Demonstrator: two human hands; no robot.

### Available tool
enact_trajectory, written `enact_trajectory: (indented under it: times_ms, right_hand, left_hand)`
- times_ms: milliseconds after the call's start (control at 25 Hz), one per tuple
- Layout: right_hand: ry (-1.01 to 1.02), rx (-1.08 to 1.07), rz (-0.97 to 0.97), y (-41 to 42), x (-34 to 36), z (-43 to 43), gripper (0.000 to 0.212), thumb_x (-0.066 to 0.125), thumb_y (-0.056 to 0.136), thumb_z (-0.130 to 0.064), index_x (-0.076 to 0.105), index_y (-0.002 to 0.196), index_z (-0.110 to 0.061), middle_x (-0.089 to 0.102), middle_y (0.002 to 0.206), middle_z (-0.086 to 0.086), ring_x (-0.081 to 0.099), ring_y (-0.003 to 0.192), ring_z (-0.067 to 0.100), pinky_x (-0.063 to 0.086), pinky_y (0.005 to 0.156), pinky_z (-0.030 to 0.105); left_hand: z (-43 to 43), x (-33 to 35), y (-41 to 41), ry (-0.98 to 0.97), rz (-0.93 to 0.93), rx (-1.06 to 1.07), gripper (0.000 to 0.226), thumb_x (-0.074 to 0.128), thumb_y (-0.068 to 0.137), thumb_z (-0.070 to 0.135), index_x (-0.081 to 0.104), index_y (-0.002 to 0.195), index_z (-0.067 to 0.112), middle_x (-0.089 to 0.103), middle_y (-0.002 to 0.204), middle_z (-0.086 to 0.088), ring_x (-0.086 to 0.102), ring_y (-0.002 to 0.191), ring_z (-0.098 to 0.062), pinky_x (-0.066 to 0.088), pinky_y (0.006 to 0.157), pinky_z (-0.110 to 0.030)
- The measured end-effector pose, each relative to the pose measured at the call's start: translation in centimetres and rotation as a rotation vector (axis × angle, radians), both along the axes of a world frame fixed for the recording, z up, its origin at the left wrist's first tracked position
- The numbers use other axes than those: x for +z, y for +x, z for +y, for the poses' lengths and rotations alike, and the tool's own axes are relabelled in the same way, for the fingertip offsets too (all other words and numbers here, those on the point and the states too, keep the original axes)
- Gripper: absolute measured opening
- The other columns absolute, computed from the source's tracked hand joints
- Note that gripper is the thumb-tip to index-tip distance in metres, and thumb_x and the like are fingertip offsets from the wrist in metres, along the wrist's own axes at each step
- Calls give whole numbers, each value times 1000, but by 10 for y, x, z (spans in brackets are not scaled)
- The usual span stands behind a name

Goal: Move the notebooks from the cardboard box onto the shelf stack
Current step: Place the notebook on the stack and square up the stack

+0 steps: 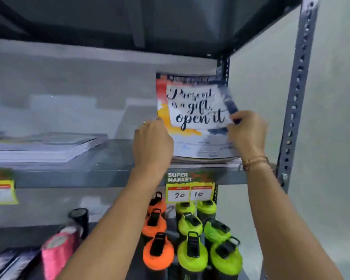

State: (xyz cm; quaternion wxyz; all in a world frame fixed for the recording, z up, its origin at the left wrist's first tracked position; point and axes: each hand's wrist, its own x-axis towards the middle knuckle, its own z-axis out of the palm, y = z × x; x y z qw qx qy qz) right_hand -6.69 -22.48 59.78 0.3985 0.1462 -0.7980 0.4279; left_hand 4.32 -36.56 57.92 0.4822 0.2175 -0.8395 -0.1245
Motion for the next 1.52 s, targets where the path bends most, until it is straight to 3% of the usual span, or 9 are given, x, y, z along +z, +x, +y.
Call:
enact_trajectory:
  times_ms: [120, 200, 360, 480, 560, 640, 920, 1280, 1520]
  right_hand:
    - [301, -18, -211, -18, -8, -16, 22, 47, 85, 3, 64, 97, 10, 67, 107, 29, 63, 100, 41, 46, 73, 33]
    - [283, -1, -247, -18, -17, -21, 23, 44, 86, 1, 63, 97, 7, 67, 106, 28, 63, 99, 41, 46, 73, 33]
    - [253, 74, -222, 5, -26, 1, 32, 53, 91, -27, 66, 77, -1, 58, 75, 18, 53, 72, 32, 37, 65, 26]
    - [264, 293, -287, 25, -45, 30, 35, 61, 85, -46, 75, 97, -17, 70, 88, 10, 63, 88, 21, 39, 68, 22]
    - [229, 352, -275, 25, -49, 39, 33, 66, 82, -43, 73, 109, -24, 72, 110, 4, 62, 101, 13, 40, 70, 19]
    - [246, 349, -268, 17, -47, 39, 32, 66, 83, -39, 72, 110, -22, 71, 118, 3, 59, 96, 9, 39, 69, 17]
    - [206, 305, -220, 8, -47, 39, 30, 65, 87, -31, 70, 112, -16, 70, 120, 5, 59, 110, 16, 36, 79, 14]
    - [168, 276, -196, 9, -50, 38, 34, 69, 84, -30, 70, 112, -12, 68, 122, 9, 56, 119, 23, 42, 93, 20]
    - [124, 241, -180, 11, -52, 35, 30, 69, 85, -26, 71, 110, -10, 71, 116, 11, 60, 111, 24, 41, 82, 18]
  left_hand:
    - [-15, -3, -16, 109, -208, 12, 25, 45, 93, 11, 63, 105, -1, 64, 116, -26, 58, 107, -41, 46, 78, -39]
    - [-21, -8, -20, 234, -261, -19, 33, 46, 95, 26, 60, 111, 0, 60, 123, -24, 55, 113, -41, 47, 88, -39]
    - [-29, -10, -2, 141, -169, -176, 44, 43, 97, 38, 72, 99, 6, 68, 110, -16, 56, 113, -34, 39, 76, -32]
    - [-35, -15, 23, 156, -223, -393, 29, 63, 85, 41, 74, 105, 24, 67, 124, 5, 58, 113, -10, 36, 78, -20]
    - [-39, -17, 23, 167, -283, -417, 32, 71, 80, 36, 72, 109, 23, 65, 126, 5, 56, 100, -1, 37, 73, -16]
    - [-38, -16, 18, 155, -289, -381, 34, 73, 79, 33, 71, 111, 21, 67, 124, 3, 52, 91, 1, 35, 61, -9]
    - [-30, -13, 12, 148, -261, -324, 34, 72, 80, 31, 71, 112, 18, 68, 123, 0, 56, 116, -16, 33, 80, -17]
    - [-29, -20, 13, 179, -119, -267, 30, 74, 80, 23, 73, 107, 11, 73, 113, -5, 63, 102, -16, 38, 78, -18]
    - [-33, -13, 13, 188, -219, -285, 27, 68, 86, 21, 70, 112, 15, 70, 119, -3, 58, 90, -9, 36, 75, -15]
